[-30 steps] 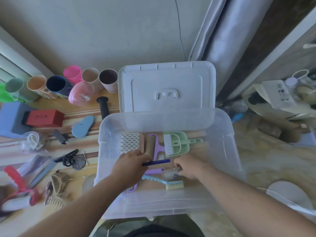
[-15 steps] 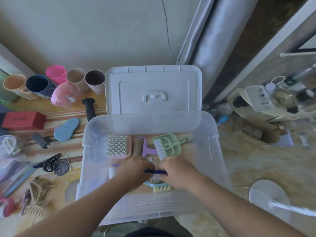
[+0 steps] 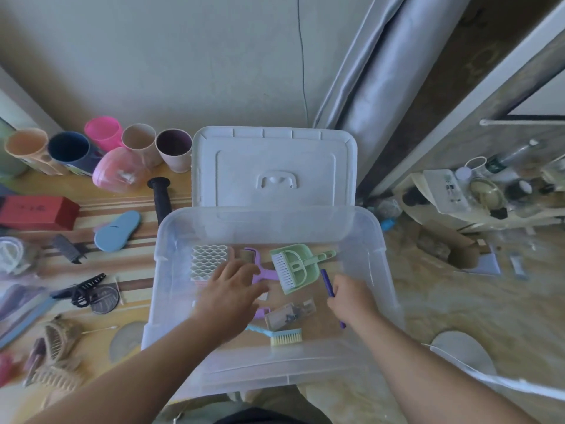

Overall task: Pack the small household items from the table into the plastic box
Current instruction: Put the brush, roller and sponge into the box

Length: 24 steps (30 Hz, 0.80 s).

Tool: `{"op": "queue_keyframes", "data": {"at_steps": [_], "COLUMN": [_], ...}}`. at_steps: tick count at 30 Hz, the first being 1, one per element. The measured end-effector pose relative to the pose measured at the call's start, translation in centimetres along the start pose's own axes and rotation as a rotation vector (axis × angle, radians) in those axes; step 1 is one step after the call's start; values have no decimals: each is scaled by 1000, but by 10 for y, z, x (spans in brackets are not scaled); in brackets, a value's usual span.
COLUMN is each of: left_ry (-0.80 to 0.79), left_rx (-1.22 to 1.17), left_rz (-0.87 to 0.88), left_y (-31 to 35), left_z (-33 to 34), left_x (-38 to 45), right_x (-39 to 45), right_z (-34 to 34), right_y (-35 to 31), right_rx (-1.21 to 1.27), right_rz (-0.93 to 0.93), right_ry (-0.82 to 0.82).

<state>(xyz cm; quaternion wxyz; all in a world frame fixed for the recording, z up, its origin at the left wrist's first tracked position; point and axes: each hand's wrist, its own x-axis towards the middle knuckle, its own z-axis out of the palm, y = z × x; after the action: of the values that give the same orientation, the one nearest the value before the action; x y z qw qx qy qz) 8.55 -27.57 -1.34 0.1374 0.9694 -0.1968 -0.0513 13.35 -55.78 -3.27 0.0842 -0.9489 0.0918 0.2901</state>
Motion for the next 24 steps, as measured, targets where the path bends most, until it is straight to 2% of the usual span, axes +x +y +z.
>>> {"op": "queue_keyframes", "data": {"at_steps": [4,7,12,15,18,21,24], "left_ry": [109,177,114,140,209,219,159], "left_rx": [101,132,108,13,-75,-183,-244], "left_rz": [-2,-21,-259,-389,-411,-371,-365], "left_y": [-27,-43,-62,-70,-83,-103,-131], "left_z": [-12,-35,-60,-62,-59,-53,-44], "left_x": [-25,-43,-83,-97,-105,-117,-136], "right_x": [18,25,26,4,-22,-52,-74], "right_z": [20,32,22,-3,-22,-18,-10], "right_y": [-14,-24,-48,-90,-135,-179,-224], "right_rx": [-117,-128,-133,-161,-176,-10,123], "right_rz": [75,63,-41,-157,-283,-572,-794], "right_ry": [-84,-123,-71,21,9,19,75]}}
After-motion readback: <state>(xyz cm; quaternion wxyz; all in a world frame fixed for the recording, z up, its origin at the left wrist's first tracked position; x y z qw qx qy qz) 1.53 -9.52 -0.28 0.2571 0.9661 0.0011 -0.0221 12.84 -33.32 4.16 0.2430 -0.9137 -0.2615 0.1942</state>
